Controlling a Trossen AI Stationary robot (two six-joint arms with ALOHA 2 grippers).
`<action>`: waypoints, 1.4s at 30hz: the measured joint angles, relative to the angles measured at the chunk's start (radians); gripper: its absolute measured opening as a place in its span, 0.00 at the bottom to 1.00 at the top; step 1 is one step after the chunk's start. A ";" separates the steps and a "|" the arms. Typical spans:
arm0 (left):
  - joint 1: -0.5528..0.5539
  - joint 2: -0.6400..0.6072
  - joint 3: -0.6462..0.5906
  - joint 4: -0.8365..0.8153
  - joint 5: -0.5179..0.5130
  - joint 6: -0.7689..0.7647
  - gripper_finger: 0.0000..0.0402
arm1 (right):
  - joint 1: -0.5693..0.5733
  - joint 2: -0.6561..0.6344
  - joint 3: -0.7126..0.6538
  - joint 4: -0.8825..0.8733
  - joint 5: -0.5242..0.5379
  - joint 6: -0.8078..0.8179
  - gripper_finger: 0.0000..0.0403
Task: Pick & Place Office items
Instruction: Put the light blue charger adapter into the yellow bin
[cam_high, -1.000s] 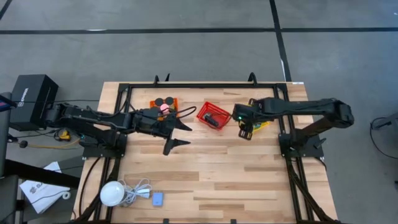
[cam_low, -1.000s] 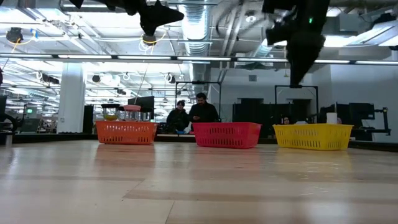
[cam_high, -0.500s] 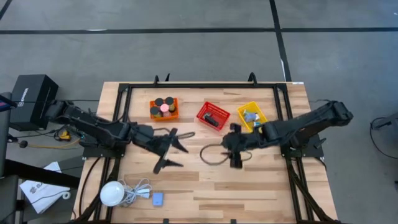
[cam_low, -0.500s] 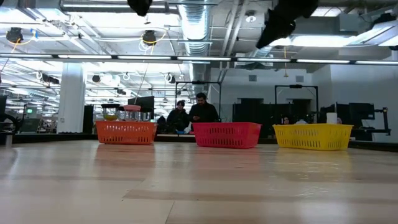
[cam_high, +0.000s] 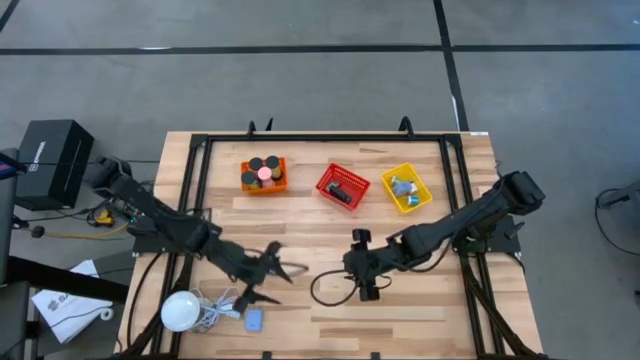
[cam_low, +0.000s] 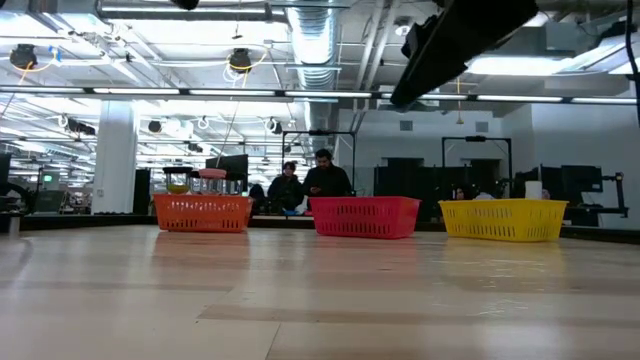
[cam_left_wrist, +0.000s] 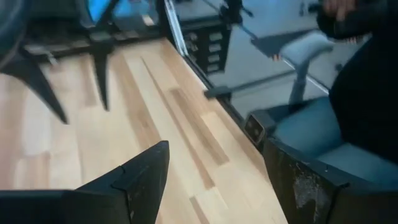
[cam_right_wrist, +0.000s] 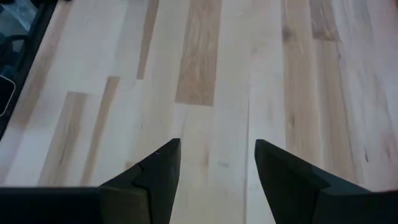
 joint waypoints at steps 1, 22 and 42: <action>-0.007 0.020 0.006 -0.005 0.000 -0.001 0.63 | 0.000 0.006 0.000 0.007 0.000 0.000 0.49; -0.116 0.380 0.349 -0.621 0.116 -0.155 0.58 | -0.034 -0.006 0.000 0.005 -0.009 0.000 0.49; -0.276 0.453 0.348 -0.725 0.032 0.091 0.64 | -0.037 -0.006 0.000 -0.010 -0.051 -0.079 0.49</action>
